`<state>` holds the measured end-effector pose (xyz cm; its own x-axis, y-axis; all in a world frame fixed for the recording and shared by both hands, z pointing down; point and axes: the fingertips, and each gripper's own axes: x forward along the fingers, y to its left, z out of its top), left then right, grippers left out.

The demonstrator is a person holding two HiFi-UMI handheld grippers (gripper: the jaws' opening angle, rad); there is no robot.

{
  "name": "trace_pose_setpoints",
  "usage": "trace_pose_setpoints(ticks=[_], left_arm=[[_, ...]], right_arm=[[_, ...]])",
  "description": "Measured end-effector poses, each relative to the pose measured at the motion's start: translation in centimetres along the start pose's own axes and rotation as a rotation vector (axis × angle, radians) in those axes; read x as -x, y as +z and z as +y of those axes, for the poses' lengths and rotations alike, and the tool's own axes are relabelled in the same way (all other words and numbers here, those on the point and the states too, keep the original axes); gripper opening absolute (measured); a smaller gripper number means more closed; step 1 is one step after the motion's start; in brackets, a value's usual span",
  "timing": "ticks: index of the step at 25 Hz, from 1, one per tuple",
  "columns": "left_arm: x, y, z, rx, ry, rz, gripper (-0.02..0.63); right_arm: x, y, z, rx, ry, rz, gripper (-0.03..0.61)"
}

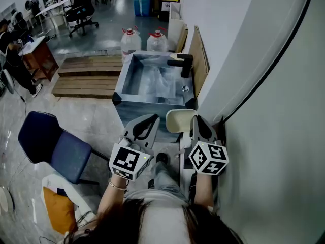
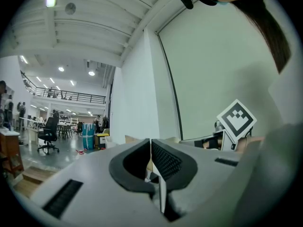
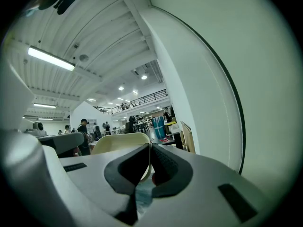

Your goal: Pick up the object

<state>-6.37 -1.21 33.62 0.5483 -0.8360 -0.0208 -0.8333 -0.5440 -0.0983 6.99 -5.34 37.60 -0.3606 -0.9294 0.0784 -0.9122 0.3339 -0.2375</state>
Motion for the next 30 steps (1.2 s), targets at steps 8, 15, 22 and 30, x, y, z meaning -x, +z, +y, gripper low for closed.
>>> trace_pose_setpoints(ticks=[8,15,22,30], left_arm=[[1.4,0.2,-0.4,0.016,-0.001,-0.009,0.009],[1.9,0.1,-0.4,0.025,-0.005,-0.018,0.009],[1.7,0.0,-0.6,0.032,-0.015,-0.021,0.009],[1.4,0.1,-0.2,0.037,-0.019,-0.015,0.009]], right_arm=[[1.2,0.4,1.0,0.016,-0.002,-0.012,0.032],[1.8,0.1,1.3,0.023,-0.01,-0.012,0.032],[2.0,0.1,1.3,0.027,-0.013,-0.011,0.032],[1.7,0.2,1.2,0.02,-0.019,-0.006,0.032]])
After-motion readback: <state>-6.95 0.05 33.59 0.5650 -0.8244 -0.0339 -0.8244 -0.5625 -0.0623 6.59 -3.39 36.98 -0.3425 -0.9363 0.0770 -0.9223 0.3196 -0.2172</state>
